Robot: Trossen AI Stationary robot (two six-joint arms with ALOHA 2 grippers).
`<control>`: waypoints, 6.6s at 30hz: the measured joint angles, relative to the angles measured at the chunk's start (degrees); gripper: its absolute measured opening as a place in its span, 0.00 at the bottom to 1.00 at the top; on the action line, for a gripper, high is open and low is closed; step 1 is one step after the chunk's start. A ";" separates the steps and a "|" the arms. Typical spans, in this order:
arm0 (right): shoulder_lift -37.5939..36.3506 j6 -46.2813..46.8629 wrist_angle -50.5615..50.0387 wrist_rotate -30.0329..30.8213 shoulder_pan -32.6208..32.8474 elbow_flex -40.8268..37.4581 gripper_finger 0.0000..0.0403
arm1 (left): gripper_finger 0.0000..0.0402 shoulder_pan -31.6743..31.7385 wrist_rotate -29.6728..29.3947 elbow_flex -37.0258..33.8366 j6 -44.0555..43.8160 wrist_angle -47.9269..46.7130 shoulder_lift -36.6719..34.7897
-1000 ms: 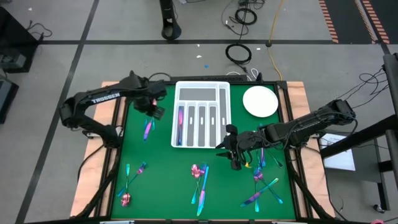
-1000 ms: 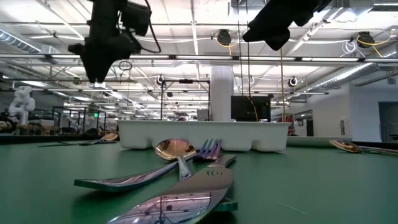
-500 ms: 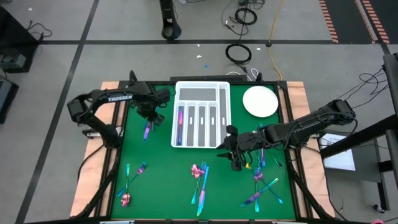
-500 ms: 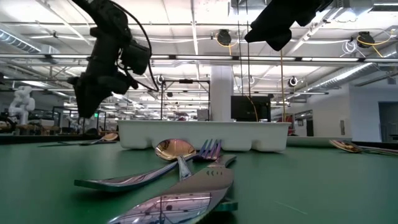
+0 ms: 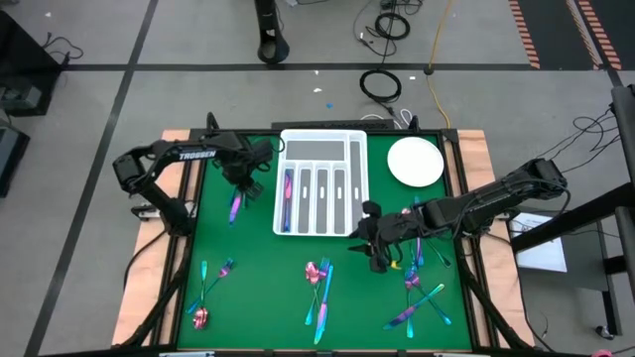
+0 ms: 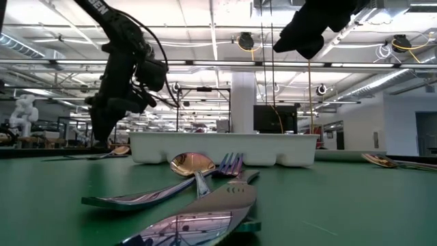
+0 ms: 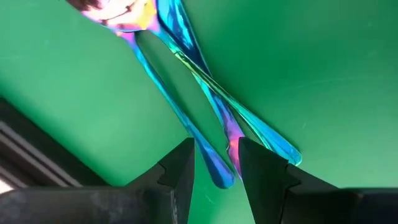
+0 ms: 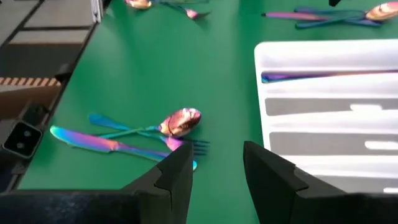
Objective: Sort silverware
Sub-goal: Put the blue table knife into the silverware tray
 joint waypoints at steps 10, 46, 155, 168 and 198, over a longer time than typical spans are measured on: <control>0.02 1.78 -0.49 0.21 1.34 0.00 0.32 | 0.32 -0.08 0.00 -3.44 0.36 3.76 0.00; 0.02 1.03 -0.41 1.82 1.27 0.00 0.32 | 0.37 -2.10 -1.28 -5.28 3.93 6.85 1.50; 0.04 -0.43 0.23 1.77 1.27 -0.03 0.32 | 0.13 5.86 7.55 -3.64 2.84 5.83 5.42; 0.04 -3.37 3.60 1.77 1.25 -0.03 0.32 | 0.13 6.19 11.43 0.69 0.17 -6.96 5.35; 0.04 -3.01 2.48 1.49 1.27 -0.03 0.32 | 0.13 0.63 11.37 0.79 12.30 -9.38 -9.65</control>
